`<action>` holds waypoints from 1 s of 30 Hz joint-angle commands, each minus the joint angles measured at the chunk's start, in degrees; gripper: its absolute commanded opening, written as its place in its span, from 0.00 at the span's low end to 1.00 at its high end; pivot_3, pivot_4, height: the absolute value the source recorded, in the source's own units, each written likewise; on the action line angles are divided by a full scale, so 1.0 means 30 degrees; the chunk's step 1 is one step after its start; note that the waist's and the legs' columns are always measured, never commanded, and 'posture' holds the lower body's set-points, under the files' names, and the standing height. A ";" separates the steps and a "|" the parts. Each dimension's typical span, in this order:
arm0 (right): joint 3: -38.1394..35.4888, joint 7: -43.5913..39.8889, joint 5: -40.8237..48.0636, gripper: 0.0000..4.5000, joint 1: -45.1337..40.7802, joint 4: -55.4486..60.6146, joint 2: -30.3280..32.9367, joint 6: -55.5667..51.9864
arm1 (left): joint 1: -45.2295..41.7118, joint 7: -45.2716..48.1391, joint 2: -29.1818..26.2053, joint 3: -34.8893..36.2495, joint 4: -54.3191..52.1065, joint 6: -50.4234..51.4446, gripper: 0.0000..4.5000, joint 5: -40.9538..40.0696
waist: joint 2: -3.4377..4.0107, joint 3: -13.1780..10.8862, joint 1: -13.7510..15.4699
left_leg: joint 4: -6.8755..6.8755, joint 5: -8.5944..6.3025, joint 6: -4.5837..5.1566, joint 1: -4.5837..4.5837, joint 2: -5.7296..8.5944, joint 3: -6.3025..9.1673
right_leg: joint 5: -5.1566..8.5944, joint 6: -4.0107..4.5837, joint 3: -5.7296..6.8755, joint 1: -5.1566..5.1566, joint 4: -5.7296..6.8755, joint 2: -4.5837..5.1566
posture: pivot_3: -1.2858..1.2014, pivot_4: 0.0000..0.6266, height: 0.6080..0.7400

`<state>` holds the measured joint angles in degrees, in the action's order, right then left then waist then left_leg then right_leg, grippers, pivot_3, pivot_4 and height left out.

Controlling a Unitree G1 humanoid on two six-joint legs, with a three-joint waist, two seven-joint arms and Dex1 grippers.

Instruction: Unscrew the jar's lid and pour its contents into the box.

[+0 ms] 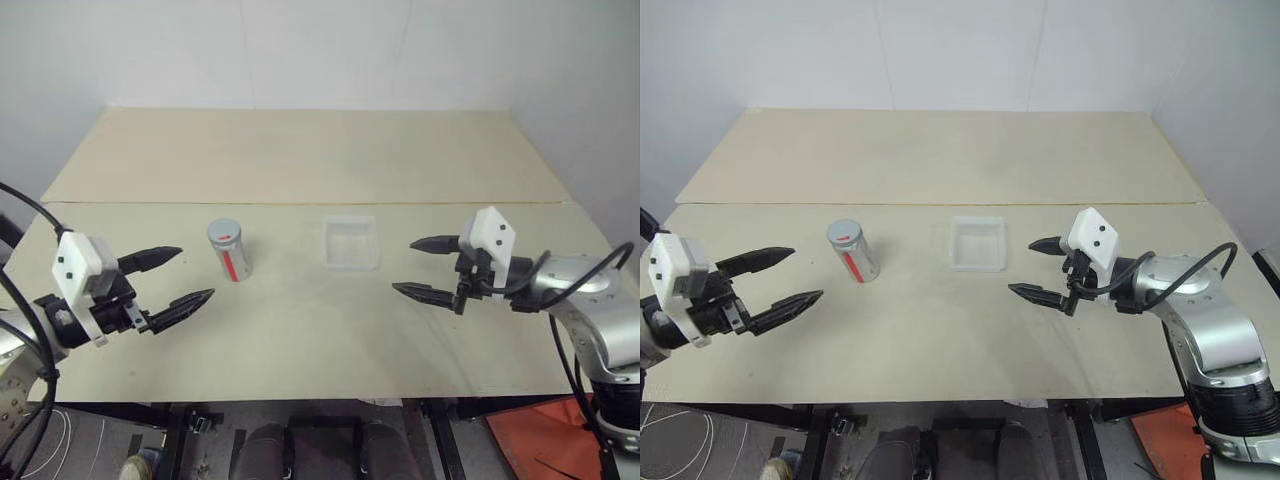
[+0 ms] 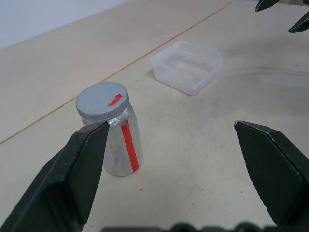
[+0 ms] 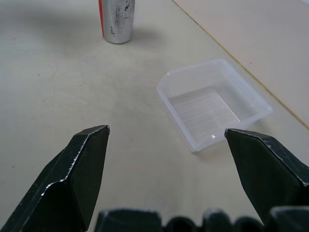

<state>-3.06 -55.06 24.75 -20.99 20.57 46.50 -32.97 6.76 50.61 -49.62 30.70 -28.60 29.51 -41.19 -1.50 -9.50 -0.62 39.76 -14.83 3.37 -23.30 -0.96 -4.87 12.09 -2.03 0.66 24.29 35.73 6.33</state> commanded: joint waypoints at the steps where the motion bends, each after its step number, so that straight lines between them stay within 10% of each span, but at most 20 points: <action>1: -0.0267 0.0268 -0.0087 0.98 -0.0317 0.0289 -0.0038 0.0566 | -0.0472 -0.0314 0.0048 0.0308 -0.0577 0.0068 1.00 -0.0487 | 0.0000 0.0000 0.0034 | 0.0001 0.0000 0.0000 0.0000 0.0000 -0.0001 | 0.0000 0.0000 0.0001 -0.0001 0.0000 0.0000 | 0.52 0.24 1.00; 30: 0.0320 -0.1159 -0.0826 0.98 -0.1737 -0.0542 0.0668 0.1710 | -0.3091 -1.5925 1.1346 -0.9029 -0.1275 0.0007 1.00 0.9915 | -0.0018 0.0004 0.0453 | 0.0019 0.0000 0.0009 0.0000 0.0022 0.0025 | -0.0011 0.0001 -0.0004 -0.0038 0.0000 0.0001 | 0.52 0.24 1.00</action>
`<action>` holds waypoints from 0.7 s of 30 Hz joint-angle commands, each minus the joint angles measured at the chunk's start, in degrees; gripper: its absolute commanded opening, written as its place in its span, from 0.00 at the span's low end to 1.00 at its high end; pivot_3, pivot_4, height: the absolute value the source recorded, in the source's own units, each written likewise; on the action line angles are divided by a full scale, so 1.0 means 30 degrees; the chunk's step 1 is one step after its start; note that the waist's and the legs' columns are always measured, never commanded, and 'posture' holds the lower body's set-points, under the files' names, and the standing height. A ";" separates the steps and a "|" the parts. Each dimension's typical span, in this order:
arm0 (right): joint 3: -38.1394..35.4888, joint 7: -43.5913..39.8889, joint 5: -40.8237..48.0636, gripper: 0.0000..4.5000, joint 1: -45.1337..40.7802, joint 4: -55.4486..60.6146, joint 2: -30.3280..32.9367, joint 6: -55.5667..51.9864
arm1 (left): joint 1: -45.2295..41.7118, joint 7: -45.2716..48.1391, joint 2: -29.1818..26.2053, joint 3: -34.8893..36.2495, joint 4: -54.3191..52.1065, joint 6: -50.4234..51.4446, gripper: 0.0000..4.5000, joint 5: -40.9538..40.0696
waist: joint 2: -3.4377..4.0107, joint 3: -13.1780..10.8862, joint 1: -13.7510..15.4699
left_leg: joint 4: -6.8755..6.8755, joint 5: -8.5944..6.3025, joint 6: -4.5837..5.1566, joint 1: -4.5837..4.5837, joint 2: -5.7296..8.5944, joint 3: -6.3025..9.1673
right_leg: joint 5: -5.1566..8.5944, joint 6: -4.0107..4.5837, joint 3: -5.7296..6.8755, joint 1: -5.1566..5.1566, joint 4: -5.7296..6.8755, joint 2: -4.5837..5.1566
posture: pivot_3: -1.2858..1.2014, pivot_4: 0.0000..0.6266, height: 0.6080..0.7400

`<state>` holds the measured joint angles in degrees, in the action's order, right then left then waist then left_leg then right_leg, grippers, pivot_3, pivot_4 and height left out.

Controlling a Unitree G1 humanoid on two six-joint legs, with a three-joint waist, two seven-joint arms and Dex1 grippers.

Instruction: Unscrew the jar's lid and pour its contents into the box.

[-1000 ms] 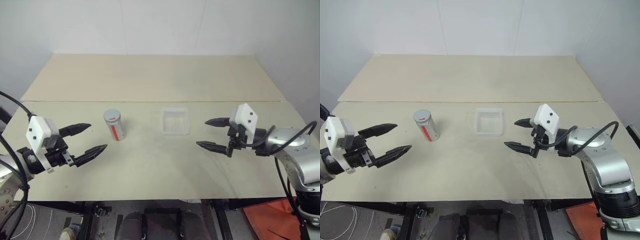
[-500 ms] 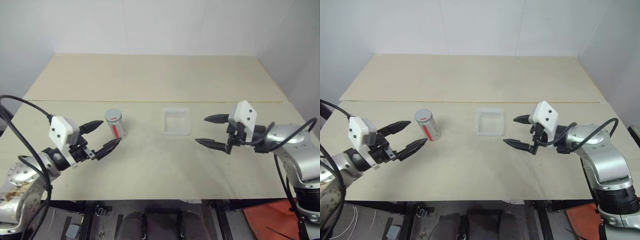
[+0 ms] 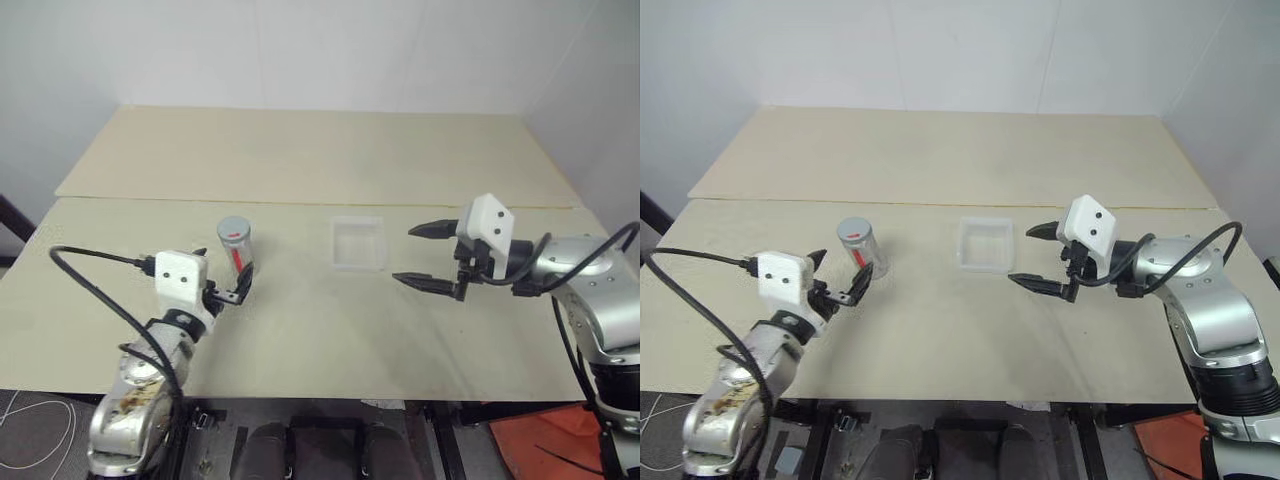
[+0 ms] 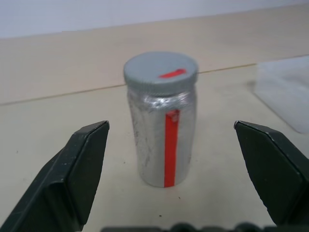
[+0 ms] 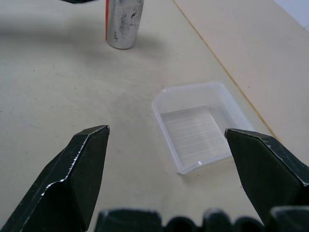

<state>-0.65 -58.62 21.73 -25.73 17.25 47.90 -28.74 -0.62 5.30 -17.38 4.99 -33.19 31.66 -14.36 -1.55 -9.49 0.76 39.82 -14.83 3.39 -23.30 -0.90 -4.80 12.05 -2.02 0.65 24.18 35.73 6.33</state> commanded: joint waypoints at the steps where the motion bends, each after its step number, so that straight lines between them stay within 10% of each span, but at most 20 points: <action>1: -0.0511 0.0052 0.0127 0.98 -0.0163 0.0546 0.0243 0.0310 | -0.0779 -0.0962 0.0928 -0.0668 0.0472 -0.0832 1.00 0.1161 | -0.0001 0.0001 -0.0013 | 0.0000 0.0000 0.0000 -0.0002 -0.0001 0.0001 | 0.0000 0.0000 0.0001 0.0001 0.0000 -0.0001 | 0.52 0.24 1.00; 21: -0.1199 -0.0077 0.0470 0.98 -0.0041 0.1113 0.1195 -0.0077 | -0.3117 -0.3904 0.4529 -0.1934 0.5102 -0.4257 1.00 0.5265 | -0.0008 -0.0002 -0.0025 | 0.0009 -0.0008 0.0016 -0.0017 0.0002 0.0004 | -0.0003 -0.0007 0.0001 0.0006 -0.0006 0.0004 | 0.52 0.24 1.00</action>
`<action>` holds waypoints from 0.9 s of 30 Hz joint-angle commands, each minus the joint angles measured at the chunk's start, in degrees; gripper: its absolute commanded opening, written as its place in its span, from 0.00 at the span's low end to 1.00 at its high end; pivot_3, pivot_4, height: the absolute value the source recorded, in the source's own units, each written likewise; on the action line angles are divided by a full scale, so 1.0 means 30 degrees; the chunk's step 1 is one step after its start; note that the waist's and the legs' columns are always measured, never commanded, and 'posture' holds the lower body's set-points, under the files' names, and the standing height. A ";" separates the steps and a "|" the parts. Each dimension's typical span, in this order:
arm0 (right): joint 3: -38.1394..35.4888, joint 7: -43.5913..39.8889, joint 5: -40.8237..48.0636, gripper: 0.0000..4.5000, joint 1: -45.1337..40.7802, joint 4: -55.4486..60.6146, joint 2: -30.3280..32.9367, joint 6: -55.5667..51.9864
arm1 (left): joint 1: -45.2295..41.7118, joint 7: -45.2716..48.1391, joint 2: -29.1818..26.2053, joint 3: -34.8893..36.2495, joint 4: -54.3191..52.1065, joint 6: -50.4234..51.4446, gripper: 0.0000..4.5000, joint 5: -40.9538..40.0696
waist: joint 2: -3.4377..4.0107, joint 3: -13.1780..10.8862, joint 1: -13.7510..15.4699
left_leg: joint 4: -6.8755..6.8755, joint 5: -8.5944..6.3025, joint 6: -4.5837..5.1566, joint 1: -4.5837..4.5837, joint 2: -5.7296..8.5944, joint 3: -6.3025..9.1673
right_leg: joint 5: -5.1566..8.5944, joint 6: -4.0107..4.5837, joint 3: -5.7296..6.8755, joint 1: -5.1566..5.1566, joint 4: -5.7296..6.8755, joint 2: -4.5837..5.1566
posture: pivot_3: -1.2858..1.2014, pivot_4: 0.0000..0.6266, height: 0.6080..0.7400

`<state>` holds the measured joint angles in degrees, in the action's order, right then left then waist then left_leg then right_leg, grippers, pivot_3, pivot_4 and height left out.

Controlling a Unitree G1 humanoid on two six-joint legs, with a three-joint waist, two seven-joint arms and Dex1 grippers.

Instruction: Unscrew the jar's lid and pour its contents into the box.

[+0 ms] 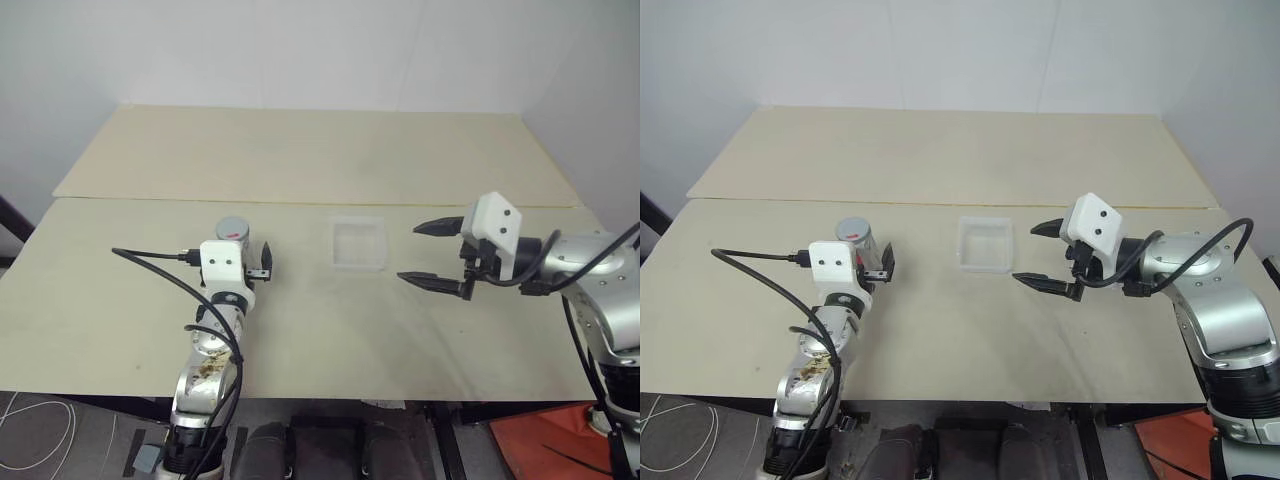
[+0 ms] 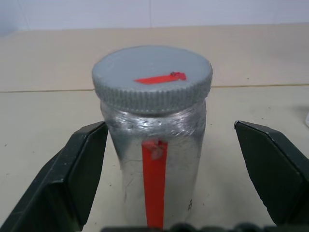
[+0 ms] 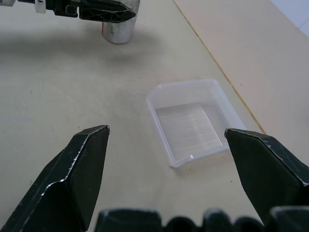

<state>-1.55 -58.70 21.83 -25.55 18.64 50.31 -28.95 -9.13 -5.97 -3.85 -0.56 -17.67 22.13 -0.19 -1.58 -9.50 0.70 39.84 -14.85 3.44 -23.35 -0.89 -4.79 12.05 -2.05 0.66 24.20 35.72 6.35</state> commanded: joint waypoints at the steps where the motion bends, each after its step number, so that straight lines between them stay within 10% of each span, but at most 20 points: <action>1: -0.0899 -0.0050 0.0442 0.98 -0.0134 0.0627 0.0418 -0.0007 | -0.0373 -0.0177 0.0045 -0.0023 0.0146 -0.1345 1.00 0.0631 | 0.0000 0.0000 -0.0005 | 0.0000 0.0000 0.0000 0.0001 -0.0001 0.0000 | 0.0000 0.0000 -0.0001 -0.0001 0.0001 0.0001 | 0.52 0.24 1.00; 17: -0.1009 0.0127 0.0919 0.98 -0.0330 0.0568 0.0750 -0.0063 | -0.1483 0.0290 0.0201 0.0139 0.3667 -0.4552 1.00 0.0953 | -0.0001 0.0000 0.0006 | 0.0009 -0.0004 0.0009 -0.0006 0.0000 -0.0001 | -0.0005 -0.0007 0.0008 -0.0002 -0.0004 0.0011 | 0.52 0.24 1.00; 27: -0.1175 0.0111 0.1032 1.00 -0.0352 0.0643 0.0708 -0.0183 | -0.1603 0.0244 0.0430 0.0326 0.3948 -0.4567 0.42 0.1007 | -0.0001 0.0000 0.0005 | 0.0009 -0.0005 0.0009 -0.0006 0.0001 -0.0001 | -0.0006 -0.0010 0.0010 -0.0002 -0.0002 0.0014 | 0.52 0.24 1.00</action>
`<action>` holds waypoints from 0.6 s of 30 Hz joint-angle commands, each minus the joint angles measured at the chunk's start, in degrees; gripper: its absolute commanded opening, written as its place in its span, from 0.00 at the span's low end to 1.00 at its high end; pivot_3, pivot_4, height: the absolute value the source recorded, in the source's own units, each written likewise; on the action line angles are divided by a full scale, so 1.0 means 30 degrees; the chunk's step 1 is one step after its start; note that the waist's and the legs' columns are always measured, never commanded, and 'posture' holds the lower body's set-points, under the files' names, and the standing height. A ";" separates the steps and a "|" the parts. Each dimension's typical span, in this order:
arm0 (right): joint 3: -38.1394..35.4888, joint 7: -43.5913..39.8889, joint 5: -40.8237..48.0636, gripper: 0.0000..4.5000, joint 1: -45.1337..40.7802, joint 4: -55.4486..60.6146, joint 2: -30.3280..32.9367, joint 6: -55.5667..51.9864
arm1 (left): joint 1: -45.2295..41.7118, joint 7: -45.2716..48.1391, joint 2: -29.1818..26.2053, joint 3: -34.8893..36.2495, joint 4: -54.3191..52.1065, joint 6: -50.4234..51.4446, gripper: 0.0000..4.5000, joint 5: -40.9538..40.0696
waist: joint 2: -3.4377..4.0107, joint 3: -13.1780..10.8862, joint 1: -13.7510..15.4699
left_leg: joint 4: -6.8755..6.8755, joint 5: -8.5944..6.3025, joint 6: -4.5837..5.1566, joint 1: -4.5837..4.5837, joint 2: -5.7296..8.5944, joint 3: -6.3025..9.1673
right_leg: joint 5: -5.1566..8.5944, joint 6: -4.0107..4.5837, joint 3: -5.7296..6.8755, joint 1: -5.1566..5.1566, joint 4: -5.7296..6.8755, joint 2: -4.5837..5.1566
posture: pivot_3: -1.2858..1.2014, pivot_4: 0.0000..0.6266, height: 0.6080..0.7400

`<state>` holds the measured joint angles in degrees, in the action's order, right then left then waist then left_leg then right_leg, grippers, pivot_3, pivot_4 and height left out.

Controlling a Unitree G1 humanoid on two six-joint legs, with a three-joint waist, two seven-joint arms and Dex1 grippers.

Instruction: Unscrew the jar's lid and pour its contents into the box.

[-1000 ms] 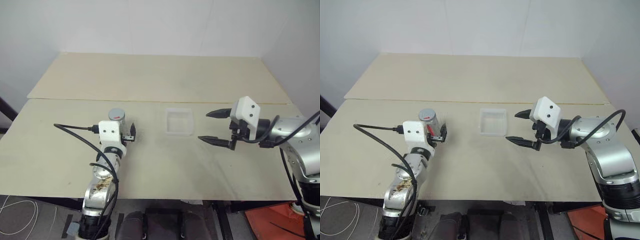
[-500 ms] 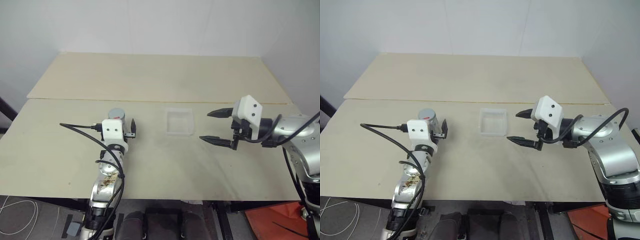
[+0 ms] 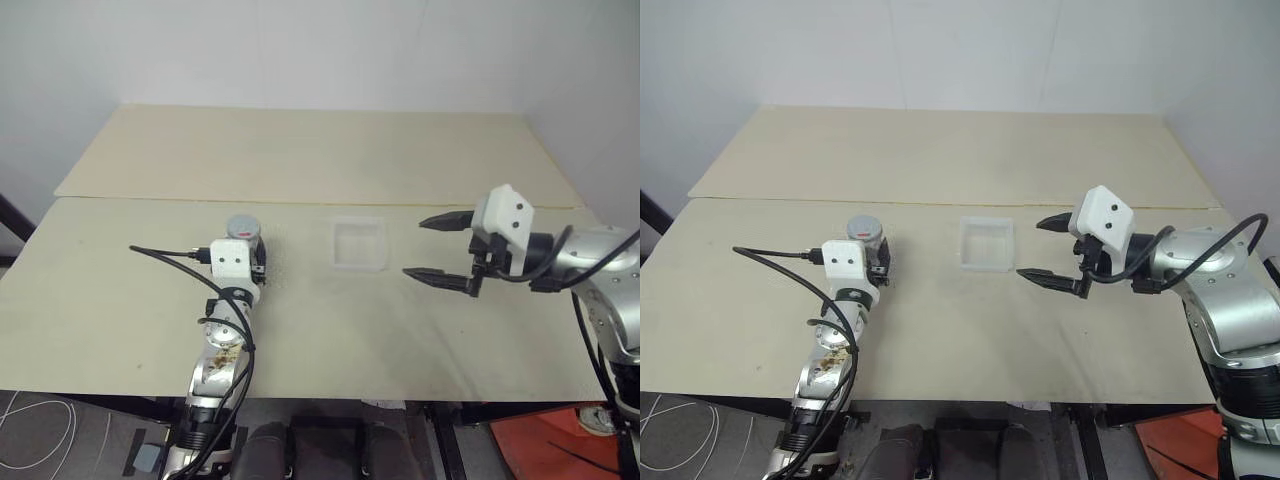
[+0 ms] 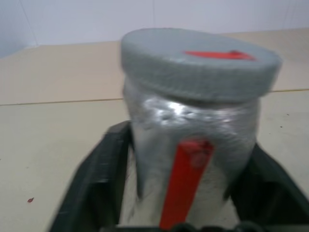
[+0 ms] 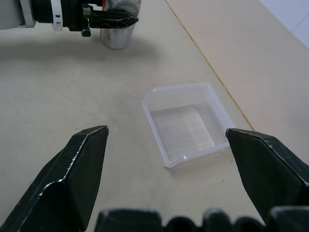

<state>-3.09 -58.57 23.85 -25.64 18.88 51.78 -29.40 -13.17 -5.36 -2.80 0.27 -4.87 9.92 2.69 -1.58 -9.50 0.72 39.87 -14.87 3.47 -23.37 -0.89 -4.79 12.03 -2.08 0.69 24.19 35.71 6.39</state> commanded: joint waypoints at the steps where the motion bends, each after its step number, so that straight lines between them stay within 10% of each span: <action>1: -0.0645 0.0086 0.0353 1.00 -0.0337 0.0573 0.0178 -0.0017 | -0.0259 0.0101 0.0085 0.0094 -0.0366 -0.0481 0.42 -0.0038 | 0.0000 0.0000 -0.0002 | 0.0000 0.0000 0.0000 0.0000 0.0000 0.0000 | 0.0000 0.0000 0.0000 -0.0001 0.0000 0.0000 | 0.52 0.24 1.00; 8: -0.0264 0.0427 0.0630 1.00 -0.0693 0.0879 -0.0728 -0.0136 | -0.1035 0.4157 -0.1395 0.0590 -0.1675 0.0547 0.42 -0.2931 | 0.0001 0.0000 -0.0013 | 0.0000 0.0001 -0.0002 -0.0002 -0.0003 -0.0001 | 0.0000 0.0001 0.0001 0.0009 0.0007 -0.0005 | 0.52 0.24 1.00; 18: 0.1149 0.1073 0.1470 1.00 -0.3202 0.0470 -0.3715 -0.0800 | -0.4892 1.7232 -0.9001 0.1336 -0.1286 0.5869 0.42 -1.0917 | 0.0003 0.0000 -0.0234 | 0.0006 0.0008 -0.0013 -0.0002 -0.0002 -0.0011 | 0.0003 -0.0003 -0.0001 0.0019 0.0014 -0.0034 | 0.52 0.24 1.00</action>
<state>0.39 -56.02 26.30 -33.34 19.43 40.92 -31.17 -26.07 40.41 -28.44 4.29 -8.32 26.32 -26.93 -1.57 -9.50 0.02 39.89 -14.84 3.43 -23.38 -0.89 -4.83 12.04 -2.09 0.68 24.26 35.76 6.29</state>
